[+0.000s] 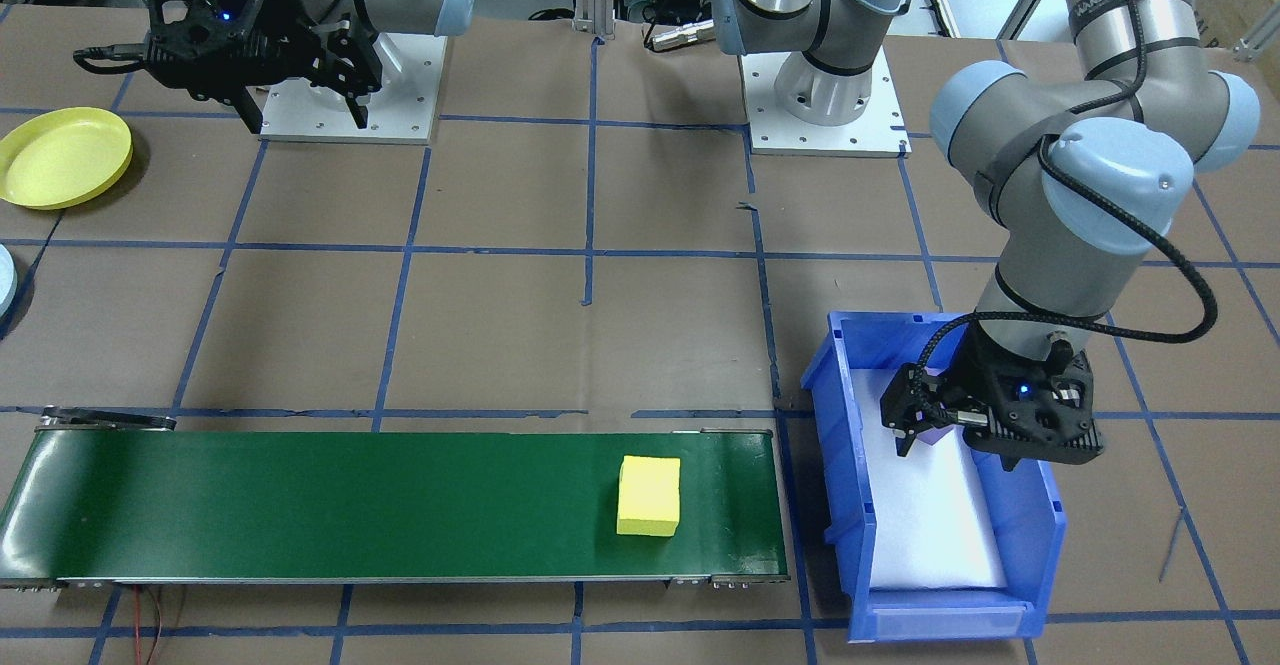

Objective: Move block left to right into plate

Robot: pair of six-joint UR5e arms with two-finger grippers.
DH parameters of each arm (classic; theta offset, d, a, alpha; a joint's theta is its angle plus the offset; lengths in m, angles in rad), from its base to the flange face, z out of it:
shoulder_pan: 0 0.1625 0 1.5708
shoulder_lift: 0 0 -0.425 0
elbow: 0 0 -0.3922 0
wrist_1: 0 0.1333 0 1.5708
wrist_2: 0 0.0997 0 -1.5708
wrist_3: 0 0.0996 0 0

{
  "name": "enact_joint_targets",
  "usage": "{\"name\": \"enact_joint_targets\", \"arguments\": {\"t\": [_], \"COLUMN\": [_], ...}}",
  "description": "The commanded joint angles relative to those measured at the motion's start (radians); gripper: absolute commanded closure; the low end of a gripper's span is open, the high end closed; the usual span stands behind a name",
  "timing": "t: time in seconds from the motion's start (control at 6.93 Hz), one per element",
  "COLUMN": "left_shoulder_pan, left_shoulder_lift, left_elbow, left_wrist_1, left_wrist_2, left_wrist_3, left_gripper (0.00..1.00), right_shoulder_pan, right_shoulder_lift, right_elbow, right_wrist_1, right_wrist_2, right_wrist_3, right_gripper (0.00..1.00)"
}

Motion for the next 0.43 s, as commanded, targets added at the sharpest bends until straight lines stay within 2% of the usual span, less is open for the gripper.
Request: {"name": "enact_joint_targets", "arguments": {"t": [0.0,0.14,0.29], "left_shoulder_pan": [0.006,0.006,0.006], "left_shoulder_lift": [-0.009,-0.012,-0.013], "left_elbow": [-0.048,-0.050,-0.059], "left_wrist_1": [-0.068,-0.069,-0.071], "left_wrist_2": [0.017,0.058,0.069], "left_wrist_3": [0.048,0.127,0.159], "left_gripper": [0.00,0.00,0.00], "right_shoulder_pan": [-0.002,0.000,0.000], "right_shoulder_lift": [0.000,0.000,0.000], "right_elbow": [0.000,0.000,0.000], "right_wrist_1": [0.001,0.001,0.001], "right_wrist_2": [-0.002,0.000,0.000], "right_wrist_3": [0.000,0.000,0.000], "right_gripper": [0.00,0.00,0.00]}}
